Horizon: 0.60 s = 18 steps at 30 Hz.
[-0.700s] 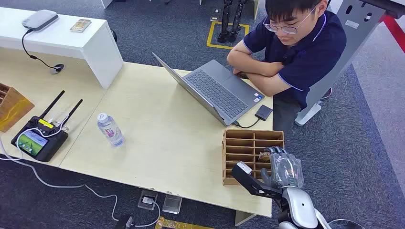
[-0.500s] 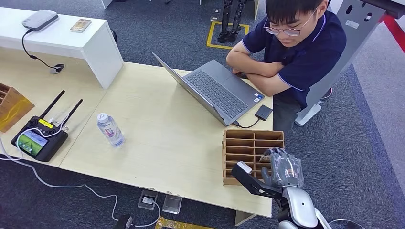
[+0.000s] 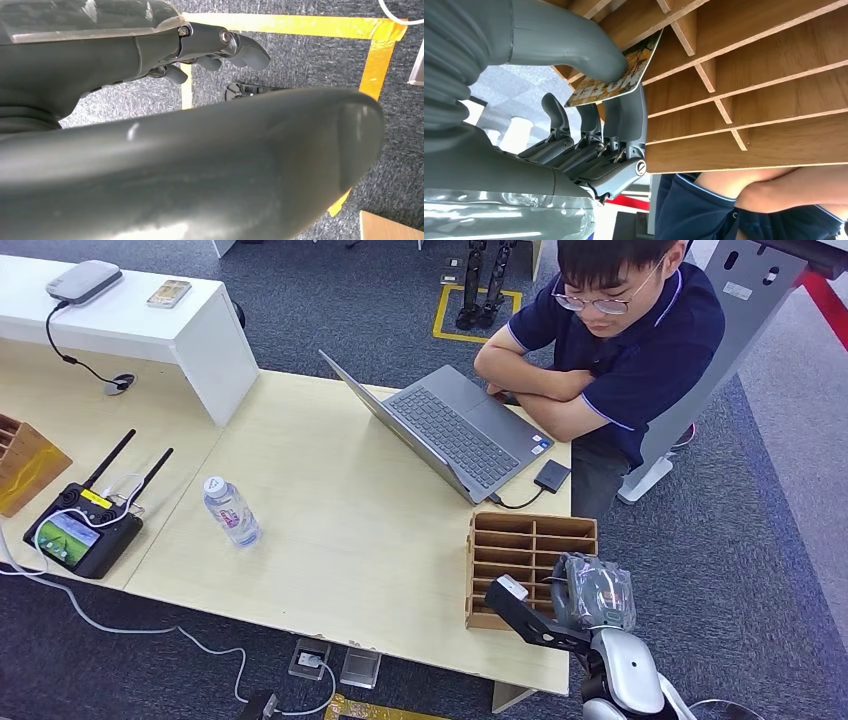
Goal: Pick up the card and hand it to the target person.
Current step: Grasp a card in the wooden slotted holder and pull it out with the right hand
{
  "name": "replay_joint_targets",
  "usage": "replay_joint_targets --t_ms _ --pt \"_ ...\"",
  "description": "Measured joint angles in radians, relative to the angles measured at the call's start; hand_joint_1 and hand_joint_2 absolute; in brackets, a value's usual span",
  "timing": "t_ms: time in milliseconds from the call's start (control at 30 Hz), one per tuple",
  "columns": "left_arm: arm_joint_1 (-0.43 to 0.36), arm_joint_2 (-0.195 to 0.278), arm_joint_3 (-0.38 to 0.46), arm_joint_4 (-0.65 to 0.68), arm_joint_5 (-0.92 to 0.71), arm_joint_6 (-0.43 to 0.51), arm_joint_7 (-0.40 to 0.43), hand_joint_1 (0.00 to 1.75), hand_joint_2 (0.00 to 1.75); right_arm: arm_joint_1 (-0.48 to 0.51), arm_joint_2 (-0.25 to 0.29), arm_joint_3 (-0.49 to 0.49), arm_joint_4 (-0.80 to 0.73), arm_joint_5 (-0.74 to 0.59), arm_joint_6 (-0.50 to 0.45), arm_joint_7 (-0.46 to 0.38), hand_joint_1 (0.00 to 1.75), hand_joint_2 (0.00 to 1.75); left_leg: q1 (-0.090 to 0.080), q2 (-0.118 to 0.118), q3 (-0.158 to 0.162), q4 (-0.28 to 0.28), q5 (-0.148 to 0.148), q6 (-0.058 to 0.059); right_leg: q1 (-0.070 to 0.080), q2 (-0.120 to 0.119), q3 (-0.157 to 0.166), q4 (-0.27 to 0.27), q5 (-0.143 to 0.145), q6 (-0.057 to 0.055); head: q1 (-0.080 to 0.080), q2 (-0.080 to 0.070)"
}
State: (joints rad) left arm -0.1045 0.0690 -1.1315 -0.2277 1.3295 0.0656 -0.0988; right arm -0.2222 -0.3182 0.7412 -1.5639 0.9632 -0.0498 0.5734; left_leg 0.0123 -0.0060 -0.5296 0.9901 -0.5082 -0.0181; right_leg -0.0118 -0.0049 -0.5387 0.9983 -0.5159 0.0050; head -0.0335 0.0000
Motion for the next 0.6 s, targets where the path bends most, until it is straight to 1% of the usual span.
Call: replay_joint_targets --t_ms 67,400,467,600 --pt "0.000 0.000 0.000 0.000 0.000 0.000 0.000 0.00 0.00 -0.001 0.000 0.000 0.001 0.001 -0.001 0.000 1.45 1.75 0.000 0.000 0.000 0.000 0.000 0.000 0.000 0.000 0.000 0.000 0.000 0.000 0.000 0.000" --pt "0.000 0.001 0.000 0.000 -0.020 -0.012 -0.023 0.00 0.00 -0.006 0.000 0.000 0.004 -0.018 -0.004 -0.002 1.45 1.75 0.000 0.000 0.000 0.000 0.000 0.000 0.000 0.000 0.000 0.000 0.000 0.000 0.000 0.000" --pt "0.000 0.003 0.000 0.000 -0.018 -0.012 -0.022 0.00 0.00 -0.013 0.000 -0.001 0.003 -0.065 0.021 0.000 1.45 1.75 0.000 0.000 0.001 0.000 0.000 0.000 0.000 0.000 0.000 0.000 0.000 0.000 0.000 0.000" --pt "0.000 0.009 0.000 0.000 -0.014 -0.009 -0.017 0.00 0.00 -0.047 -0.009 -0.005 -0.020 -0.212 0.125 0.026 1.45 1.75 0.000 0.001 0.002 0.000 0.000 0.000 0.000 0.001 0.001 0.000 0.000 0.000 0.000 0.000"
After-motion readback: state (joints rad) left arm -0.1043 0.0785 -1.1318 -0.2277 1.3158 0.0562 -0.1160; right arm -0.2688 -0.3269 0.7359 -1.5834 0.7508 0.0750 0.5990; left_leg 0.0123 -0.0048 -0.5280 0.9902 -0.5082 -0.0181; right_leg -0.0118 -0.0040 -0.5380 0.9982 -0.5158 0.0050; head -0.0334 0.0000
